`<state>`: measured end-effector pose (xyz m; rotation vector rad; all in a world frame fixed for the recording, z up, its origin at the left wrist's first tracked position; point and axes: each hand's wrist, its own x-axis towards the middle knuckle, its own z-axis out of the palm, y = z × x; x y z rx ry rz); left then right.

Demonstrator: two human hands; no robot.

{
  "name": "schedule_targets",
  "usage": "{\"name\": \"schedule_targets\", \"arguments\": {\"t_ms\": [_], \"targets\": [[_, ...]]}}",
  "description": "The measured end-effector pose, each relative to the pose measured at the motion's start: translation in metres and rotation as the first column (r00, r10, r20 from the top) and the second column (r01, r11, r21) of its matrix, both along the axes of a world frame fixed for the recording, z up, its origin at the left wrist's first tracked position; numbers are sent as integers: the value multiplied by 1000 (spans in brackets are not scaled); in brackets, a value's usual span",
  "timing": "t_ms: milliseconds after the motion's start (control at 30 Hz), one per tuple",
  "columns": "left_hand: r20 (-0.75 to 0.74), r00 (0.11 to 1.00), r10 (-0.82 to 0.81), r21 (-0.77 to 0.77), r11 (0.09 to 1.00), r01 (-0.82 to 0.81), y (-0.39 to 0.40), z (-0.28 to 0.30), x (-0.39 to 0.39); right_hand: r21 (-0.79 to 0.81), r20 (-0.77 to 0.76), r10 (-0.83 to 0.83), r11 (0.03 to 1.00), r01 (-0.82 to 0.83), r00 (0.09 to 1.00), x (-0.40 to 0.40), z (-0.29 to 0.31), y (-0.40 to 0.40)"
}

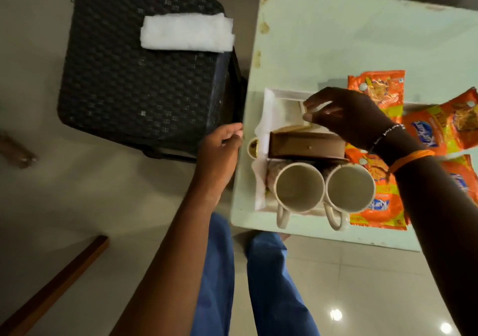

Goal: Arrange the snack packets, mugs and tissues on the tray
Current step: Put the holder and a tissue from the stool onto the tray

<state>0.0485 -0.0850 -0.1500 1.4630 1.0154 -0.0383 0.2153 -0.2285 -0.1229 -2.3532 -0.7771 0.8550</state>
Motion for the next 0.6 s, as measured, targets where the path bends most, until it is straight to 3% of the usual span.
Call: {"name": "schedule_targets", "arguments": {"t_ms": [133, 233, 367, 467, 600], "targets": [[56, 983, 173, -73, 983, -168, 58, 7, 3, 127, -138, -63, 989, 80, 988, -16, -10, 71], [48, 980, 191, -61, 980, -188, 97, 10, 7, 178, -197, -203, 955, 239, 959, -24, -25, 120], [38, 986, 160, -20, 987, -159, 139, 13, 10, 96, -256, -427, 882, 462, 867, -17, -46, 174], [8, 992, 125, -30, 992, -125, 162, 10, 13, 4, -339, -569, 796, 605, 749, -5, -59, 204], [-50, 994, 97, -93, 991, -101, 181, 2, 16, -46, -382, -662, 710, 702, 645, 9, -61, 224]]}}
